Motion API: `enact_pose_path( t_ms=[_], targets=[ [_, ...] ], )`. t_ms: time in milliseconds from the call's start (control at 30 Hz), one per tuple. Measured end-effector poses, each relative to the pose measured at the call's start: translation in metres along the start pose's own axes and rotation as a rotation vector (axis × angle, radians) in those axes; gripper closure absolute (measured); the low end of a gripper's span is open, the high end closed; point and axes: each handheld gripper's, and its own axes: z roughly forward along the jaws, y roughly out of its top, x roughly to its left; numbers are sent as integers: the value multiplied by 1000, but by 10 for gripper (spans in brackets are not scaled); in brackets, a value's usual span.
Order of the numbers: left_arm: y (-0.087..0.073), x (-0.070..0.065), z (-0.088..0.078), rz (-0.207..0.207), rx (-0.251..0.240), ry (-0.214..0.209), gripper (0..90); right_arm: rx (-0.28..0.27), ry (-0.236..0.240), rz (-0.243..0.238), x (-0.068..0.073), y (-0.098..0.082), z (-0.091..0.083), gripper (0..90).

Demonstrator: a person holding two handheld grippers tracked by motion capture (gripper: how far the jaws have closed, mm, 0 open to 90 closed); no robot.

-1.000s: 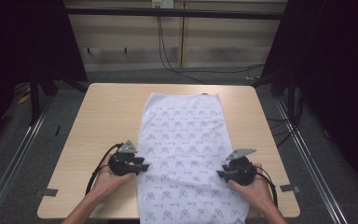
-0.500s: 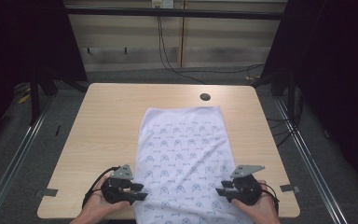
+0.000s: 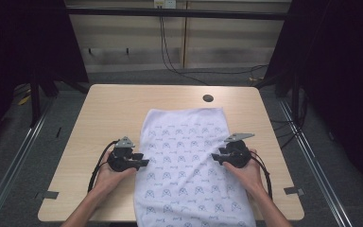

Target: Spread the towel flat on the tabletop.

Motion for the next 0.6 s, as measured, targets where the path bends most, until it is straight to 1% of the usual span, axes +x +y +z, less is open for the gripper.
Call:
enact_pose_path(
  t_ms=[33,67,100,133,167,200,233,267,300,333,367,400,433,467,500,533,600],
  targets=[
    [1,-2,1,8,6,1,575,41,-24,-34,1,-4,2,553],
    [2,-4,3,17,4,-7,562,29,-25,-40,1,-7,1,552],
    [2,-5,5,15,-7,-9,539,36,-24,-21,1,-9,-3,553],
    [2,-6,5,26,-5,0,529,38,-20,-14,1,-12,-6,554],
    [3,-7,6,33,-5,0,529,49,-32,-23,3,-16,-11,556],
    [3,-8,7,20,-10,-2,524,50,-37,-38,4,-21,-15,558],
    [4,-8,8,29,-10,1,515,56,-40,-25,5,-25,-20,559],
    [4,-9,8,34,-15,-3,515,63,-41,-25,5,-29,-25,559],
    [3,-12,9,34,-16,-17,515,63,-41,-29,6,-33,-28,559],
    [4,-14,9,46,-11,-29,528,61,-34,-20,7,-38,-33,559],
    [3,-19,9,71,1,-35,540,66,-35,-15,8,-41,-37,558],
    [1,-25,7,90,8,-27,545,66,-28,-16,10,-46,-41,558],
    [0,-31,5,103,25,-22,551,76,-13,-25,17,-55,-50,557],
    [-3,-35,3,112,26,-26,551,80,-4,-25,19,-57,-53,556],
    [-6,-40,0,129,37,-36,551,80,-4,-25,19,-57,-53,556],
    [-9,-45,-4,142,46,-45,550,85,8,-27,23,-60,-56,556],
    [-18,-57,-12,150,51,-65,550,100,23,-53,31,-65,-61,556]
  ],
)
